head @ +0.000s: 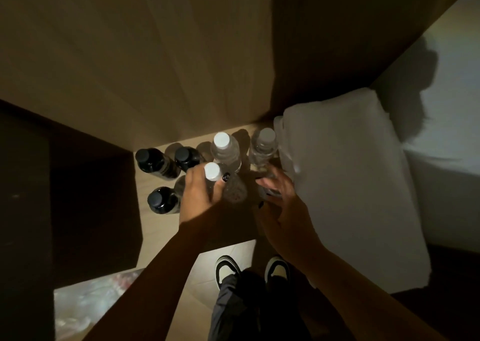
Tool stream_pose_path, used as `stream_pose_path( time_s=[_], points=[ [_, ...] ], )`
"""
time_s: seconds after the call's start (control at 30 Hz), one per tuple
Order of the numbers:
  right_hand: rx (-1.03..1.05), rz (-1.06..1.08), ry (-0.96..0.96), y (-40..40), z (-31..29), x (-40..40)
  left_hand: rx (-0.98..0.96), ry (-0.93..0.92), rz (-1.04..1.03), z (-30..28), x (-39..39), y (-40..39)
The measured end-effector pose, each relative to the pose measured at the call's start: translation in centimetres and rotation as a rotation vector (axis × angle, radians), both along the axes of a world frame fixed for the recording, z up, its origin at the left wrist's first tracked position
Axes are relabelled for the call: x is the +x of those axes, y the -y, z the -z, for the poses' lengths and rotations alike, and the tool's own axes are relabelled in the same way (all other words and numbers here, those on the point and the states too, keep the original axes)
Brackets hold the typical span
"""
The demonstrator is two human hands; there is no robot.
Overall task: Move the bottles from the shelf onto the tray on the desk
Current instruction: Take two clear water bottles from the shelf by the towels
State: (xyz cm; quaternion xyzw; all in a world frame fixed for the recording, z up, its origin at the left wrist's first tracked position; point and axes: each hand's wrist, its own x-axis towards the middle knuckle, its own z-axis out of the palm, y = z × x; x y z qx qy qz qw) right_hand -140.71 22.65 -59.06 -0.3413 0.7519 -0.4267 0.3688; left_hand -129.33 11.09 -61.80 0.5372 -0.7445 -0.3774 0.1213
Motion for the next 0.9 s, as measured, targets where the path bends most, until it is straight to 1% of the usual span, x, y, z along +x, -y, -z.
stream_pose_path(
  time_s=[0.07, 0.13, 0.23, 0.3, 0.4, 0.5, 0.57, 0.63, 0.67, 0.77, 0.83, 0.9],
  points=[
    [0.013, -0.045, -0.009, 0.7, 0.2, 0.1, -0.019, -0.075, -0.042, -1.5, 0.9, 0.2],
    [0.017, -0.086, -0.005, 1.5, 0.4, 0.3, 0.035, -0.198, -0.1, -3.3, 1.9, 0.5],
    [0.018, -0.241, -0.152, 2.7, 1.0, 0.7, 0.098, -0.378, -0.196, -6.1, 3.0, 1.0],
    [0.03, -0.328, -0.233, 3.5, 1.6, 1.0, 0.084, -0.435, -0.21, -7.3, 3.7, 1.3],
    [0.012, -0.35, -0.323, 4.4, 2.5, 1.5, 0.134, -0.532, -0.22, -8.4, 4.7, 1.7],
    [0.033, -0.369, -0.36, 4.8, 3.2, 1.5, 0.159, -0.564, -0.226, -8.5, 5.3, 2.1],
    [0.073, -0.374, -0.308, 4.8, 3.0, 1.4, 0.183, -0.575, -0.254, -8.2, 5.6, 2.4],
    [0.123, -0.359, -0.195, 4.9, 2.0, 1.2, 0.242, -0.599, -0.309, -7.7, 5.7, 2.9],
    [0.147, -0.329, -0.122, 4.8, 1.6, 1.1, 0.3, -0.632, -0.331, -7.3, 5.6, 3.1],
    [0.167, -0.262, 0.212, 4.2, 0.9, 0.8, 0.523, -0.756, -0.328, -6.2, 4.2, 2.9],
    [0.161, -0.264, 0.321, 3.7, 1.0, 0.7, 0.642, -0.829, -0.312, -5.6, 3.0, 2.3],
    [0.165, -0.261, 0.405, 2.9, 1.1, 0.7, 0.719, -0.831, -0.304, -5.5, 1.8, 1.8]
  ],
)
